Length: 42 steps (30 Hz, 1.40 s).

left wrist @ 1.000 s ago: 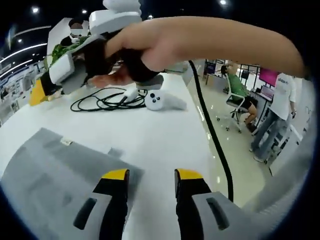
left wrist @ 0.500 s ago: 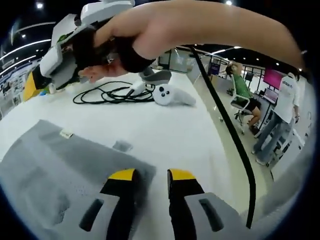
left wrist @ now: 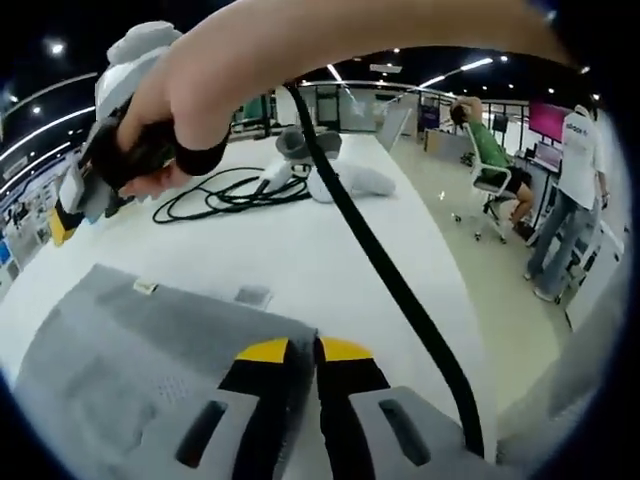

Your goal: Fold the towel on the table until its edges align and the towel forms a compact rectangular stack.

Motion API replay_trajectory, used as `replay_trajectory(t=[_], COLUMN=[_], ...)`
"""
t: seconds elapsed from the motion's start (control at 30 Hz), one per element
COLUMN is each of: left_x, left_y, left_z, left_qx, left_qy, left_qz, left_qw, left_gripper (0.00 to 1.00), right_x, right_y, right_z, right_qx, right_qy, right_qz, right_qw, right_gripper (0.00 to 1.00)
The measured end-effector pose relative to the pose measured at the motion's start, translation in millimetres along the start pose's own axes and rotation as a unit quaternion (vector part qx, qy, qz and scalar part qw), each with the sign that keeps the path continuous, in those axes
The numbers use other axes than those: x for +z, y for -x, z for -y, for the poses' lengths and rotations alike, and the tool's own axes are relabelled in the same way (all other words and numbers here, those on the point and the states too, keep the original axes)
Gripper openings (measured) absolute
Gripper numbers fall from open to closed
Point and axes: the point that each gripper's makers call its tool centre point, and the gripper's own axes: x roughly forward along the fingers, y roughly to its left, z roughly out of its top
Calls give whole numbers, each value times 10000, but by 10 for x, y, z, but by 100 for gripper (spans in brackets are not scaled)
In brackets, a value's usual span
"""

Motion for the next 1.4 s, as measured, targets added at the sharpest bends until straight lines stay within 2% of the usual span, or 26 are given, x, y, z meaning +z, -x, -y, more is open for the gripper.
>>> replay_trajectory(t=[0.1,0.2,0.33,0.47,0.7,0.93,1.0,1.07,1.17,1.23,1.4], left_x=[-2,9,6,4,-3,-9,-8,-10,-7,-3,-13], left_y=[0,26,27,27,26,27,24,24,17,15,31], left_z=[20,5,1,-2,-5,-12,-17,-28,-21,-16,-32], left_qx=[33,41,-38,-85,-131,-180,-188,-228,-249,-258,-278], left_qy=[-111,-2,-41,-70,-82,-41,-1,292,256,268,450], left_qz=[-7,-6,3,18,54,168,185,301,290,270,352], left_qw=[9999,10000,10000,9999,9999,9997,9997,9989,9989,9989,9980], left_gripper=[6,4,3,4,4,4,4,4,4,4,4], right_x=[-66,-216,-295,-340,-402,-410,-414,-422,-428,-422,-342], right_y=[-81,-116,-218,-344,-580,-815,-823,-830,-827,-819,-756], right_z=[52,206,265,334,319,460,456,414,387,363,365], right_qx=[-99,-538,-595,-703,-645,-796,-784,-704,-643,-584,-555], right_qy=[52,557,213,281,221,337,349,347,398,362,221], right_qz=[-115,-538,-594,-682,-775,-771,-802,-808,-831,-813,-723], right_qw=[9999,9955,9962,9948,9947,9933,9931,9936,9937,9943,9956], right_gripper=[53,50,46,44,39,23,16,11,7,1,0])
